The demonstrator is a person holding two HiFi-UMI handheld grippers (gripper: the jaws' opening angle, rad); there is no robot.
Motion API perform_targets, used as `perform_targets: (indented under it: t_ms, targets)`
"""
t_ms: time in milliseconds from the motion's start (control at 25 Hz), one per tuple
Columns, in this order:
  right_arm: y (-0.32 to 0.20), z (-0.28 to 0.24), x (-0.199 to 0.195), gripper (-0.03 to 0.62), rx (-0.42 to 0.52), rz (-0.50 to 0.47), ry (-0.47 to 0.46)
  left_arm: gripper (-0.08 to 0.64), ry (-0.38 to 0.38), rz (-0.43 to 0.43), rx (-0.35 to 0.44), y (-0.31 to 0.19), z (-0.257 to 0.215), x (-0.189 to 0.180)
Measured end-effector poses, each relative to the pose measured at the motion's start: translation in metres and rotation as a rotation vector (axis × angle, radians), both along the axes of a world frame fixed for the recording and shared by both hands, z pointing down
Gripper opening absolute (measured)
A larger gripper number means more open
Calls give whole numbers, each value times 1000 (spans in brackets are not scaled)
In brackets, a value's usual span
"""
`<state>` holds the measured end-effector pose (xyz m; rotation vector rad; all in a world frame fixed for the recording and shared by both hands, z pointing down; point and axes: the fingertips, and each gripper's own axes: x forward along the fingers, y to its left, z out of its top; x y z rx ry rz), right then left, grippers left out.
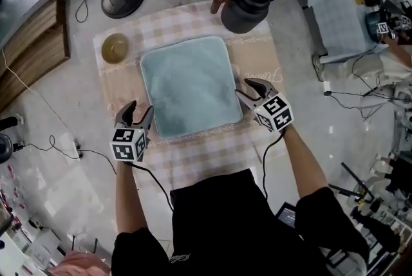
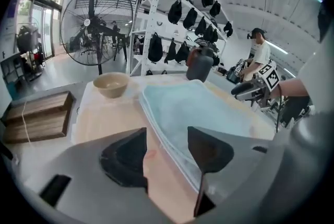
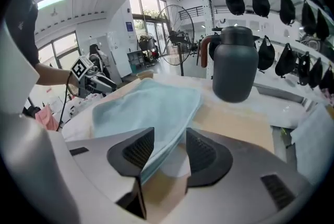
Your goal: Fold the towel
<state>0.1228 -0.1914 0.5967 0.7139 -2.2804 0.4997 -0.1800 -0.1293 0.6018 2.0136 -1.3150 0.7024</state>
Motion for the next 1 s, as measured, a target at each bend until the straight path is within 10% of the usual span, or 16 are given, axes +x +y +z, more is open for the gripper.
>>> perform_targets:
  t_ms: [1000]
  targets:
    - [118, 36, 13, 198, -127, -48, 40, 229, 6, 212, -108, 115, 31, 70]
